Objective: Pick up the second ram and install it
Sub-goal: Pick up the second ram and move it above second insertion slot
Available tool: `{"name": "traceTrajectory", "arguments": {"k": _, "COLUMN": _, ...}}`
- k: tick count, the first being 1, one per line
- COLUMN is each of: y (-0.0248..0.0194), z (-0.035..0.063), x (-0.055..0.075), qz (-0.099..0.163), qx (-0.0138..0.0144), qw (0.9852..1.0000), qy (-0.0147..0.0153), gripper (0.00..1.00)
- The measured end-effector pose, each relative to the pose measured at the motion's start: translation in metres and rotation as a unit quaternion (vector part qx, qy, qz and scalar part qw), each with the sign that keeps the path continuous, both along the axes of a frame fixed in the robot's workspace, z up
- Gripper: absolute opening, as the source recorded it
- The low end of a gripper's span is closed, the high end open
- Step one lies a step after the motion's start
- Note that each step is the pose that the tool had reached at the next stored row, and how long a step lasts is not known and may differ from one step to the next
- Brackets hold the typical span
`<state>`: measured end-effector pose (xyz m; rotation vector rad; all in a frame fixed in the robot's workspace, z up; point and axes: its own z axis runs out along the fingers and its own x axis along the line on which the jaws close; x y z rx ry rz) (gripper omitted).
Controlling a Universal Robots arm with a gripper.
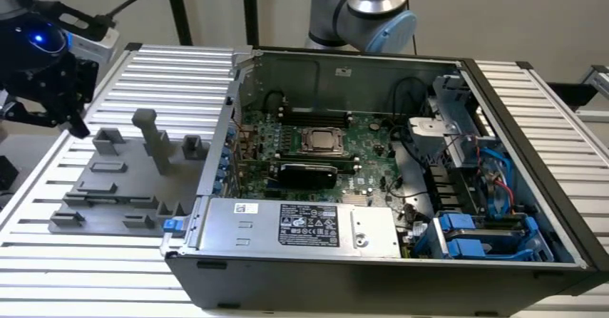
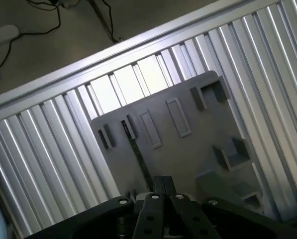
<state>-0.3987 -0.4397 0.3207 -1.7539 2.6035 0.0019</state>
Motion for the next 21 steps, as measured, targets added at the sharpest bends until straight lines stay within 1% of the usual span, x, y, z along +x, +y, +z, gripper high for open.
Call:
{"name": "traceTrajectory", "arguments": {"k": 1, "y": 0.0000, "z": -0.0003, "x": 0.000, "qz": 0.008, "qx": -0.0008, "qw": 1.0000, "qy": -0.0024, "gripper": 0.00}}
{"name": "traceTrajectory", "arguments": {"k": 2, "y": 0.0000, "z": -0.0007, "x": 0.000, "qz": 0.016, "qx": -0.0014, "qw": 0.9999, "qy": -0.0041, "gripper": 0.00}}
{"name": "traceTrajectory", "arguments": {"k": 3, "y": -0.0001, "z": -0.0011, "x": 0.000, "qz": 0.025, "qx": -0.0018, "qw": 0.9997, "qy": -0.0047, "gripper": 0.00}}
{"name": "traceTrajectory", "arguments": {"k": 5, "y": 0.0000, "z": -0.0021, "x": 0.000, "qz": 0.043, "qx": -0.0020, "qw": 0.9990, "qy": -0.0049, "gripper": 0.00}}
{"name": "traceTrajectory", "arguments": {"k": 7, "y": 0.0000, "z": -0.0036, "x": 0.000, "qz": 0.062, "qx": -0.0021, "qw": 0.9981, "qy": -0.0049, "gripper": 0.00}}
{"name": "traceTrajectory", "arguments": {"k": 10, "y": 0.0000, "z": -0.0060, "x": 0.000, "qz": 0.089, "qx": -0.0020, "qw": 0.9960, "qy": -0.0049, "gripper": 0.00}}
{"name": "traceTrajectory", "arguments": {"k": 14, "y": 0.0000, "z": -0.0103, "x": 0.000, "qz": 0.121, "qx": -0.0019, "qw": 0.9926, "qy": -0.0049, "gripper": 0.00}}
{"name": "traceTrajectory", "arguments": {"k": 17, "y": -0.0004, "z": -0.0146, "x": 0.000, "qz": 0.139, "qx": -0.0017, "qw": 0.9902, "qy": -0.0044, "gripper": 0.00}}
{"name": "traceTrajectory", "arguments": {"k": 21, "y": -0.0026, "z": -0.0215, "x": 0.000, "qz": 0.156, "qx": -0.0014, "qw": 0.9877, "qy": -0.0028, "gripper": 0.00}}
